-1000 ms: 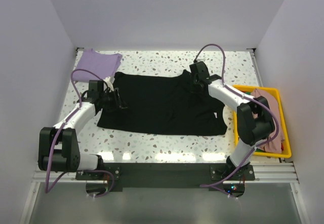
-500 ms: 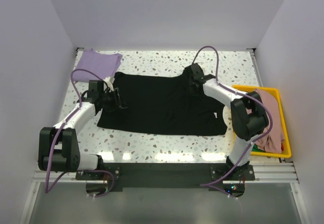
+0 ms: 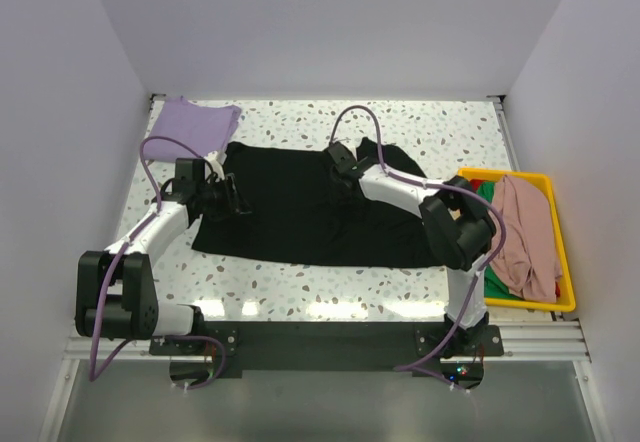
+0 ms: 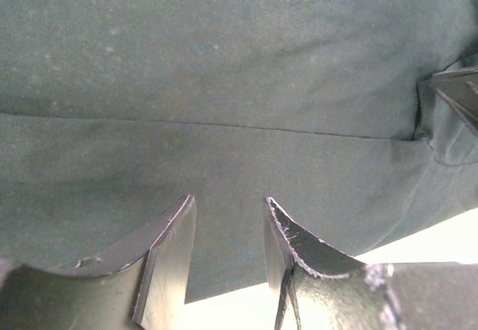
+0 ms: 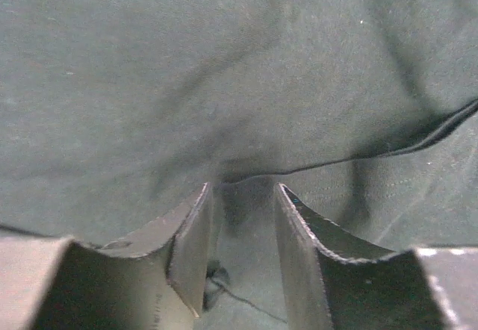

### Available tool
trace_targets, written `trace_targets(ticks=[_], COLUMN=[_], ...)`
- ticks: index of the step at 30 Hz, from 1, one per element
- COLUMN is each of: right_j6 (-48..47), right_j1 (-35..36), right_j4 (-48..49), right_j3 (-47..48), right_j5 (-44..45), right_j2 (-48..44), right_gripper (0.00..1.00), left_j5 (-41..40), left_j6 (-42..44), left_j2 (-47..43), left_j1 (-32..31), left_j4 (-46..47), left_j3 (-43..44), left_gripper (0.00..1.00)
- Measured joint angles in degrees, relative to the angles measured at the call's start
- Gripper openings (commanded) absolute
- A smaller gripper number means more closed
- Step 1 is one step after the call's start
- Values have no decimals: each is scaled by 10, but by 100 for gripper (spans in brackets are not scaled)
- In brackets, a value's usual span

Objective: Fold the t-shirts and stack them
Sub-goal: Fold the tshirt

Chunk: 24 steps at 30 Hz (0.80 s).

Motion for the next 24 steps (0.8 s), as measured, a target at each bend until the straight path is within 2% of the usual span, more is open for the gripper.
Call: trace_targets(ticks=[5, 8, 9, 13, 15, 24], right_j6=[7, 12, 13, 18, 20, 19], right_j1=[0, 0, 0, 0, 0, 7], right_j4=[-3, -5, -5, -4, -3, 41], right_j3=[0, 0, 0, 0, 0, -44], right_j5=[-5, -10, -12, -15, -16, -32], right_j2=[18, 22, 23, 23, 23, -35], right_gripper=[34, 25, 18, 3, 0, 0], left_j5=[0, 0, 0, 0, 0, 0], left_j6=[0, 0, 0, 0, 0, 0], left_j2=[0, 0, 0, 0, 0, 0], left_j1=[0, 0, 0, 0, 0, 0], left_j4=[0, 0, 0, 0, 0, 0], left_j3=[0, 0, 0, 0, 0, 0], left_gripper=[46, 46, 46, 46, 46, 46])
